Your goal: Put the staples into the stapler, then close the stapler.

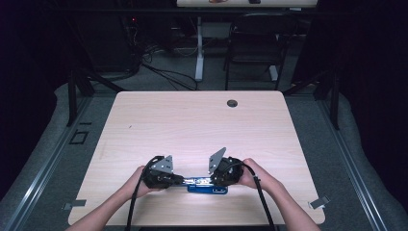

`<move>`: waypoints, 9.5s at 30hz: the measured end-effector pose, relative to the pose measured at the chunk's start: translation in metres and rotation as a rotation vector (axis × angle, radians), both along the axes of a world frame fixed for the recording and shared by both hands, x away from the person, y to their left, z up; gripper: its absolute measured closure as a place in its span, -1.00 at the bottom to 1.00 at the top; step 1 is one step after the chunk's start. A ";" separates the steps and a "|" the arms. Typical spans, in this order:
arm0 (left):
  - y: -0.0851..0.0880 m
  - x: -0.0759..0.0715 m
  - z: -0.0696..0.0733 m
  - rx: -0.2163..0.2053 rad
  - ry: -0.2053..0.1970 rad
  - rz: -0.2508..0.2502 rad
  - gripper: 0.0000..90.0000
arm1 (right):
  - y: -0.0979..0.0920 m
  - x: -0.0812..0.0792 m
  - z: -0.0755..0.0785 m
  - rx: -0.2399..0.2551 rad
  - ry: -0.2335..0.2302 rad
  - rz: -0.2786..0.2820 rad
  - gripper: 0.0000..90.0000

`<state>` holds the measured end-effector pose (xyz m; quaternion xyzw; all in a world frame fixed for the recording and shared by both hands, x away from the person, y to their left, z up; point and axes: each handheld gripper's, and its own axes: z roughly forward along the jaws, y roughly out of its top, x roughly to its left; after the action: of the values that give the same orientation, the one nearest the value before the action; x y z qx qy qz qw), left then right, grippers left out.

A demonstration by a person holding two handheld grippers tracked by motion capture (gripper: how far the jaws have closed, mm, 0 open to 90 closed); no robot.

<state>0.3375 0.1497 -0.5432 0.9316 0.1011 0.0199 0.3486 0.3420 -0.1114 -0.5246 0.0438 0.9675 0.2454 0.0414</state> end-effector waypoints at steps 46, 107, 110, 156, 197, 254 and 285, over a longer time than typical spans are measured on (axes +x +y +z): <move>0.000 0.000 0.000 -0.004 0.003 0.000 0.88 | 0.000 -0.003 0.000 -0.010 -0.039 0.032 0.73; 0.000 -0.002 0.002 0.014 -0.016 -0.014 0.64 | -0.020 0.011 -0.002 -0.005 0.166 -0.335 0.75; 0.000 -0.002 0.002 0.014 -0.016 -0.013 0.63 | -0.020 0.011 -0.001 -0.018 0.157 -0.329 0.75; 0.023 0.005 -0.015 0.152 0.041 0.050 0.14 | 0.046 -0.010 -0.001 0.127 0.073 -0.227 0.87; 0.032 0.000 0.007 -0.007 0.026 0.055 0.29 | 0.063 -0.015 -0.009 0.222 0.015 -0.202 0.97; 0.000 -0.007 0.017 -0.155 -0.028 0.029 0.44 | 0.036 -0.016 0.016 0.280 0.030 -0.183 0.96; -0.034 0.002 0.007 -0.120 -0.045 -0.057 0.43 | 0.002 -0.023 0.030 0.277 -0.003 -0.189 0.94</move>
<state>0.3391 0.1161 -0.5360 0.9110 0.0676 0.0246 0.4062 0.3195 -0.1096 -0.4942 0.1395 0.9160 0.3715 0.0592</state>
